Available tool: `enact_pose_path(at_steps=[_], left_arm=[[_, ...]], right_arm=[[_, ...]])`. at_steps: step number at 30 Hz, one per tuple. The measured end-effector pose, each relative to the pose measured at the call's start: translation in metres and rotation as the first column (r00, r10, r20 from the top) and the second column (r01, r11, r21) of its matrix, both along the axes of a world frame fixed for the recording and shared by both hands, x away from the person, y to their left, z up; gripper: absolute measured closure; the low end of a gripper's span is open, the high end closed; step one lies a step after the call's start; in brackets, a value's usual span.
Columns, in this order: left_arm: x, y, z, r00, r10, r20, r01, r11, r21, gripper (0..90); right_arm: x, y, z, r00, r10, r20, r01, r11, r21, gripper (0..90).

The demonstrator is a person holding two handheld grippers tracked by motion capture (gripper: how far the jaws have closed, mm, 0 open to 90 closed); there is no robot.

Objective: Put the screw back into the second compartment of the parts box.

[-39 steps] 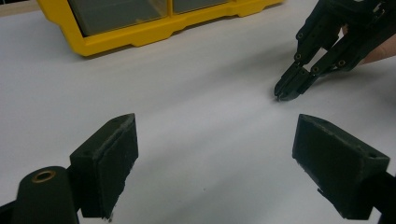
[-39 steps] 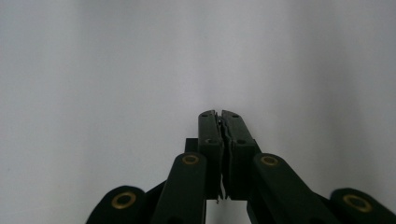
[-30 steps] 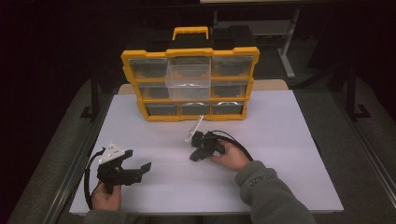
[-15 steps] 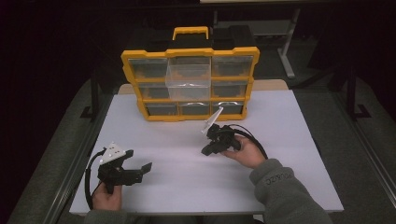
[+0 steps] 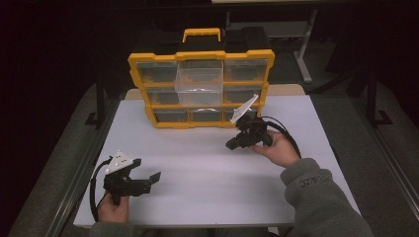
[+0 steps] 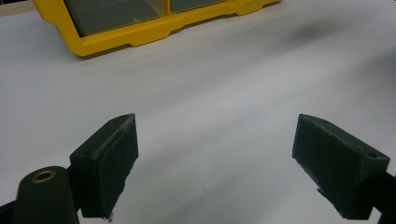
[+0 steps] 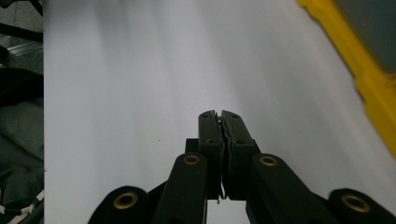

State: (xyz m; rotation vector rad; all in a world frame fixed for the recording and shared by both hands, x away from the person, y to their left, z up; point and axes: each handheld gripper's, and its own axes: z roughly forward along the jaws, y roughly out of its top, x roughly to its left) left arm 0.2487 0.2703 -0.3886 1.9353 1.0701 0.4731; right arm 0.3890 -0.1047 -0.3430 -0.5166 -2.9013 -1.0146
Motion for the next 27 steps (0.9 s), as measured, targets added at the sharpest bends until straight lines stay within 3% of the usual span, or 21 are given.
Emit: enact_pose_path(at_steps=[27], left_arm=[[0.0,0.001,0.0,1.0,0.003,0.0,-0.003,1.0,-0.001,13.9]], right_arm=[[0.019,-0.036,0.093,0.9956,-0.062,0.071,0.061,0.998,0.007,86.7]])
